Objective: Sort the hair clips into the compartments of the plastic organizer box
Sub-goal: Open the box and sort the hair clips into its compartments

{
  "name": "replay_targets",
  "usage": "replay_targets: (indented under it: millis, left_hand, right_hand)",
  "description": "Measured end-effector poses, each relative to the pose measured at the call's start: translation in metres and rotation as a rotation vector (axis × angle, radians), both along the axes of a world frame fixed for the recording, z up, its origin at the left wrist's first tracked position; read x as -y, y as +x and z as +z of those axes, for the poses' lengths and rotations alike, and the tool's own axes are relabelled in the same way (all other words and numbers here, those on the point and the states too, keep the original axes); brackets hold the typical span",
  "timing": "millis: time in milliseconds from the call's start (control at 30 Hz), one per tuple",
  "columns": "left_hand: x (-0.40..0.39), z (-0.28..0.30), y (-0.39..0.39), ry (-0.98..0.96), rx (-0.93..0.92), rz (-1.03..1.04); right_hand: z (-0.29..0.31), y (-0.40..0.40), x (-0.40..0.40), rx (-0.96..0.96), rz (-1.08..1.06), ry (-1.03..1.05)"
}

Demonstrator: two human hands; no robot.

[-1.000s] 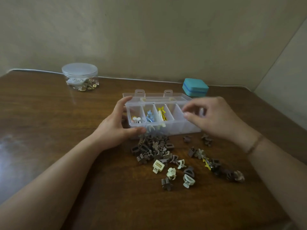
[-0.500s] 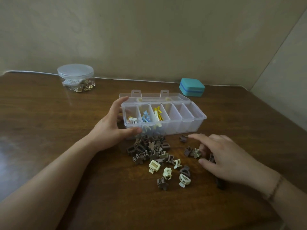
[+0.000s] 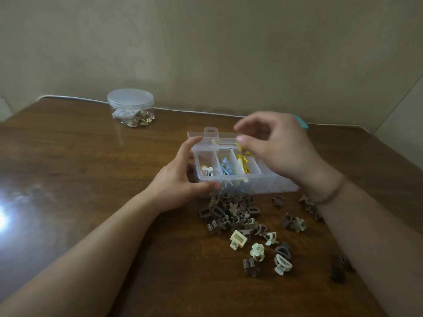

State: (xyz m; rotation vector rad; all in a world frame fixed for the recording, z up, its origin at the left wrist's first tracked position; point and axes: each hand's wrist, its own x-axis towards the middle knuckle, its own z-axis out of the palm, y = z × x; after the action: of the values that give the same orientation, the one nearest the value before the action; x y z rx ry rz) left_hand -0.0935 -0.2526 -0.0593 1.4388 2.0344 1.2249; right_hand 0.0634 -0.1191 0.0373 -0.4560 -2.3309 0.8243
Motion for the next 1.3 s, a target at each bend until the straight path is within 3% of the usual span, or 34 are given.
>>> replay_targets:
  millis: [67, 167, 267, 467, 567, 767, 933, 1133, 1233, 1300]
  left_hand:
    - [0.001, 0.0, -0.001, 0.009, 0.003, 0.001]
    - [0.001, 0.0, -0.002, 0.013, 0.013, -0.014]
    - [0.002, 0.0, -0.002, 0.02, 0.023, -0.007]
    - [0.002, 0.004, 0.0, 0.002, 0.024, -0.016]
    - [0.002, 0.006, 0.004, -0.012, 0.012, -0.005]
    - [0.003, 0.006, 0.003, 0.022, 0.079, 0.029]
    - [0.002, 0.006, -0.005, 0.041, 0.173, 0.015]
    - [0.002, 0.005, -0.006, 0.005, 0.171, -0.012]
    - [0.002, 0.005, -0.006, 0.021, 0.182, -0.03]
    - [0.004, 0.004, -0.006, 0.021, 0.195, -0.04]
  right_hand:
    - [-0.011, -0.037, 0.009, -0.033, 0.014, -0.027]
    - [-0.036, -0.06, 0.015, 0.157, -0.016, 0.159]
    - [-0.041, -0.055, 0.014, 0.281, -0.008, 0.202]
    - [0.008, -0.002, -0.01, 0.15, 0.018, 0.27]
    - [0.026, 0.055, -0.025, 0.211, 0.001, 0.17]
    - [0.004, 0.094, -0.03, 0.727, 0.027, 0.011]
    - [-0.021, 0.087, -0.022, 1.024, 0.057, 0.222]
    - [-0.029, 0.089, -0.018, 0.892, 0.07, 0.349]
    - [-0.018, 0.09, -0.022, 0.726, 0.119, 0.166]
    - [-0.009, 0.082, -0.022, 0.509, 0.105, 0.049]
